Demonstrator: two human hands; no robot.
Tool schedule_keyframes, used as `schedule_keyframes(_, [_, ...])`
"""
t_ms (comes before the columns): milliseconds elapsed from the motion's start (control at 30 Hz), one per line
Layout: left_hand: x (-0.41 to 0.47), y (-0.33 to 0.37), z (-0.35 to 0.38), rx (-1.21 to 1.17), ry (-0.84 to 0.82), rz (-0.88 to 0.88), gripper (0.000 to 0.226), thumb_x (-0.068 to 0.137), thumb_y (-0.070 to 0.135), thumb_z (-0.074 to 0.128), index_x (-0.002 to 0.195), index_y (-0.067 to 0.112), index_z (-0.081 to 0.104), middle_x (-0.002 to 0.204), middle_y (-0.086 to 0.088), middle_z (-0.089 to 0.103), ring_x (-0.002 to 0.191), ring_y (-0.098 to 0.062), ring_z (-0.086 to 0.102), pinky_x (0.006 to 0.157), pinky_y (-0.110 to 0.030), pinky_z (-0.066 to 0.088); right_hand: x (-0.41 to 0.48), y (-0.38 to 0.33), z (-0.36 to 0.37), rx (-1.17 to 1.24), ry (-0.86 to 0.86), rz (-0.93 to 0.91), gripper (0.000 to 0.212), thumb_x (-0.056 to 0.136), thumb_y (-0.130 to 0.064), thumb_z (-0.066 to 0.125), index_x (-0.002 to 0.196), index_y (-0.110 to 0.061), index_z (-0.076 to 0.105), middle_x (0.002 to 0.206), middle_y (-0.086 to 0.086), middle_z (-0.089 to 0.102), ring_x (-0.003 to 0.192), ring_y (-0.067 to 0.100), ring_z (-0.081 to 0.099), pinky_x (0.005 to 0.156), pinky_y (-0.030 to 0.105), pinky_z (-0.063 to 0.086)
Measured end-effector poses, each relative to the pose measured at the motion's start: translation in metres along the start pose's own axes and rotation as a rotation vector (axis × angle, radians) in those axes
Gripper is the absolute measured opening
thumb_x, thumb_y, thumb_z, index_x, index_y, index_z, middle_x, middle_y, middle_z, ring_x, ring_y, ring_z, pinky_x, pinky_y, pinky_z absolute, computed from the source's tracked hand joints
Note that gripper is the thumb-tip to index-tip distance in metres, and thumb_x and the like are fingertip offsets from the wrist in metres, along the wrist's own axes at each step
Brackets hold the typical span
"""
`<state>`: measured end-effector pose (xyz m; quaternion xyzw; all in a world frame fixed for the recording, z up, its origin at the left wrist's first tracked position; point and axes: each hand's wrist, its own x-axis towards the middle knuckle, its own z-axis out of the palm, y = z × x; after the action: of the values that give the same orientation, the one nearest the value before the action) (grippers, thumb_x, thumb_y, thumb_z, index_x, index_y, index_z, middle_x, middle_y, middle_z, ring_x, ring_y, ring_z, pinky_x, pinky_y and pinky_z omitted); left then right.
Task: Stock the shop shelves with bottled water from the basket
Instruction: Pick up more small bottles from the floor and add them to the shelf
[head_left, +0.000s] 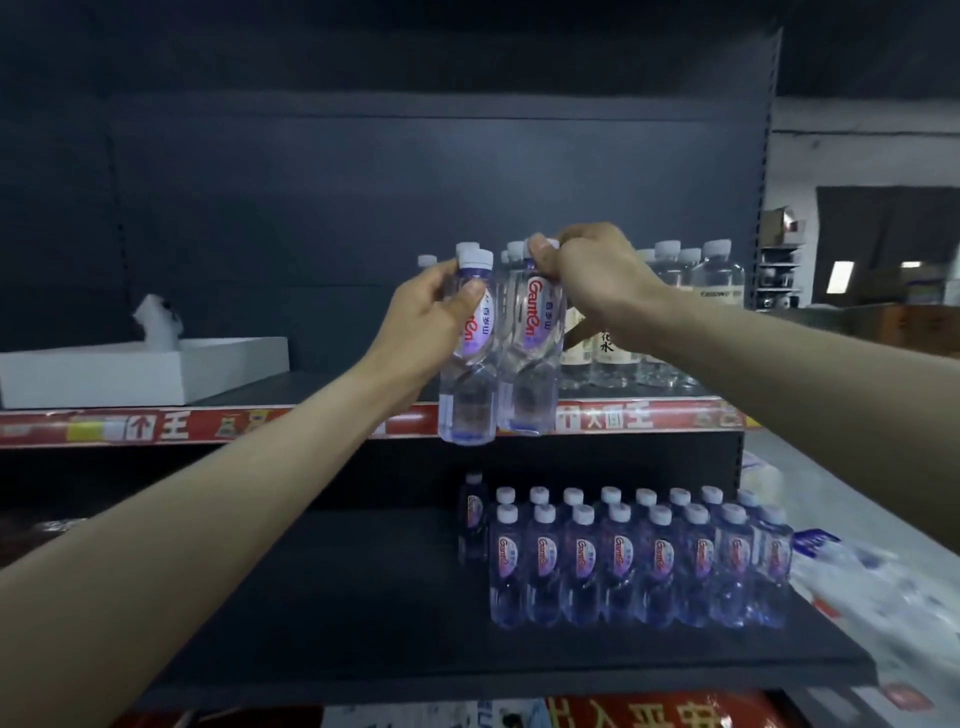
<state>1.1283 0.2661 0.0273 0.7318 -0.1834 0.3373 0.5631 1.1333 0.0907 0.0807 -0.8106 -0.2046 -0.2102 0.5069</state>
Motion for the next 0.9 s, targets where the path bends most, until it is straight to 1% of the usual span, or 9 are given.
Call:
schedule_keyframes(100, [-0.022,-0.011,0.009,-0.019,-0.026,-0.018,0.029,0.106,0.017,0.059,0.134,0.015,0.066,0.105,0.010,0.076,0.100,-0.009,0.074,0.095,-0.043,0.060,-0.010,0.020,0.001,-0.031,-0.019,0.017,0.038,0.106,-0.037,0.051,0.107,-0.003,0.068,0.096,0.016,0.076,0.089,0.035,0.075,0.074,0.059,0.063])
schedule_keyframes(200, [-0.050,-0.031,0.016,-0.074,-0.057,-0.054,0.026,0.105,0.019,0.062,0.129,0.025,0.069,0.116,0.005,0.076,0.112,-0.017,0.072,0.101,-0.051,0.057,-0.031,0.047,-0.001,-0.002,-0.069,0.031,0.037,0.108,-0.037,0.051,0.112,-0.003,0.066,0.099,0.017,0.077,0.088,0.033,0.077,0.075,0.058,0.064])
schedule_keyframes(333, [-0.091,-0.068,0.029,-0.078,-0.161,-0.132,0.028,0.104,0.020,0.061,0.121,0.042,0.064,0.121,0.015,0.074,0.118,-0.011,0.069,0.103,-0.049,0.056,-0.064,0.103,0.008,0.020,-0.141,0.090,0.036,0.107,-0.039,0.053,0.124,-0.009,0.063,0.111,0.023,0.074,0.099,0.040,0.074,0.083,0.062,0.061])
schedule_keyframes(433, [-0.118,-0.106,0.040,-0.066,-0.207,-0.211,0.034,0.105,0.016,0.060,0.126,0.043,0.062,0.126,0.017,0.071,0.120,-0.012,0.068,0.104,-0.051,0.056,-0.087,0.152,0.026,0.025,-0.158,0.183,0.029,0.102,-0.045,0.057,0.112,-0.021,0.069,0.096,0.015,0.072,0.086,0.035,0.072,0.077,0.063,0.061])
schedule_keyframes(500, [-0.134,-0.133,0.048,-0.078,-0.210,-0.276,0.034,0.105,0.016,0.061,0.133,0.035,0.061,0.129,0.017,0.069,0.119,-0.014,0.069,0.102,-0.055,0.056,-0.098,0.185,0.040,0.035,-0.160,0.223,0.025,0.102,-0.044,0.057,0.108,-0.023,0.069,0.089,0.002,0.070,0.079,0.023,0.067,0.073,0.051,0.063])
schedule_keyframes(567, [-0.147,-0.157,0.057,-0.095,-0.203,-0.330,0.035,0.105,0.017,0.061,0.136,0.033,0.060,0.130,0.018,0.068,0.118,-0.015,0.070,0.100,-0.057,0.056,-0.105,0.213,0.054,0.041,-0.169,0.230,0.022,0.105,-0.039,0.056,0.111,-0.022,0.068,0.085,-0.005,0.065,0.076,0.016,0.061,0.066,0.037,0.054])
schedule_keyframes(633, [-0.156,-0.180,0.065,-0.092,-0.198,-0.353,0.036,0.105,0.018,0.061,0.134,0.039,0.058,0.130,0.021,0.067,0.119,-0.014,0.069,0.100,-0.058,0.056,-0.107,0.237,0.066,0.033,-0.174,0.235,0.021,0.106,-0.037,0.054,0.113,-0.021,0.066,0.085,-0.008,0.062,0.079,0.013,0.059,0.070,0.031,0.047])
schedule_keyframes(733, [-0.160,-0.208,0.075,-0.051,-0.214,-0.368,0.044,0.106,0.020,0.059,0.137,0.050,0.053,0.136,0.025,0.062,0.127,-0.012,0.064,0.104,-0.058,0.054,-0.102,0.263,0.081,0.019,-0.196,0.273,0.020,0.107,-0.034,0.052,0.114,-0.018,0.062,0.080,-0.007,0.059,0.069,0.011,0.053,0.064,0.030,0.044])
schedule_keyframes(900, [-0.159,-0.243,0.085,-0.030,-0.239,-0.340,0.046,0.108,0.018,0.055,0.143,0.046,0.046,0.140,0.018,0.061,0.126,-0.016,0.065,0.105,-0.057,0.053,-0.086,0.288,0.096,0.046,-0.192,0.322,0.012,0.108,-0.028,0.053,0.112,-0.019,0.059,0.079,-0.004,0.052,0.064,0.016,0.050,0.058,0.037,0.047])
